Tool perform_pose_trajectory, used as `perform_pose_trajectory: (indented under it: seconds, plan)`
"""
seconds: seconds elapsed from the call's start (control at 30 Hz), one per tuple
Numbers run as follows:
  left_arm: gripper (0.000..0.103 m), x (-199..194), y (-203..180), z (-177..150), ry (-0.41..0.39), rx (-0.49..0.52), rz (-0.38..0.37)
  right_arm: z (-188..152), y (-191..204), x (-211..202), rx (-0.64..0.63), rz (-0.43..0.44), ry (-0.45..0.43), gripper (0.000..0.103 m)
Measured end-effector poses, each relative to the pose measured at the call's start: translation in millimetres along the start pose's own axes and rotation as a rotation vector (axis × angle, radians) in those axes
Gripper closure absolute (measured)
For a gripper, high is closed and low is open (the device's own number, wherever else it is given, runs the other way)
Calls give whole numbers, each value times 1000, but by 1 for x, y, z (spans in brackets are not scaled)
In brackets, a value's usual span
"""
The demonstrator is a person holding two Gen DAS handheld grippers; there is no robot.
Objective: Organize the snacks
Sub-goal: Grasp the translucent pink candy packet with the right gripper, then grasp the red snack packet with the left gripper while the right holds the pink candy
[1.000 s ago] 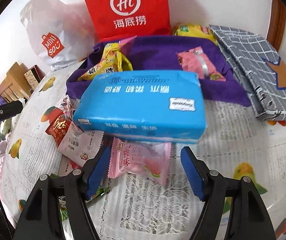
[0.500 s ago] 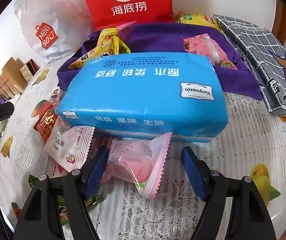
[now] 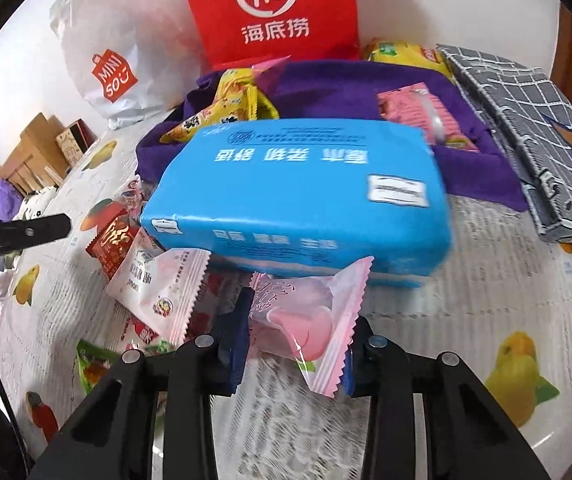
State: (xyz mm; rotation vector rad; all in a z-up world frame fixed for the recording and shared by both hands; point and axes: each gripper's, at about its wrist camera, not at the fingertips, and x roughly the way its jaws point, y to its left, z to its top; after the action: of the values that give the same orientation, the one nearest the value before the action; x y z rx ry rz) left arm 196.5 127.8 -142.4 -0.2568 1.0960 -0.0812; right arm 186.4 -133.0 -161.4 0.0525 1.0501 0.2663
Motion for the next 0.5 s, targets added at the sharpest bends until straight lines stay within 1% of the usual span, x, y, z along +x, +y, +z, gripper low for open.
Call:
perform_pose_trajectory:
  seconds: [0.1,0.17,0.23,0.37,0.43,0.5]
  plan:
    - [40,10,-3,-3,25,-10,-26,-4,-13,-12,5,-29,-22,67]
    - [40,14,-7,-5,27,-12,-63,-7,-21,-17,11,-53,-29,67]
    - [40,20,-12,-6,38,-8,-70,-9,-31,-21,18,-72,-33,67]
    - [40,32,-23,-6,55,-2,-49,-13,-52,-28,43,-91,-43,67]
    - [40,38,-26,-5,67,3,-25,-14,-61,-31,56,-104,-48,67]
    - [37,42,-32,-4,50,26,11,-15,-70,-33,76,-107,-52,67]
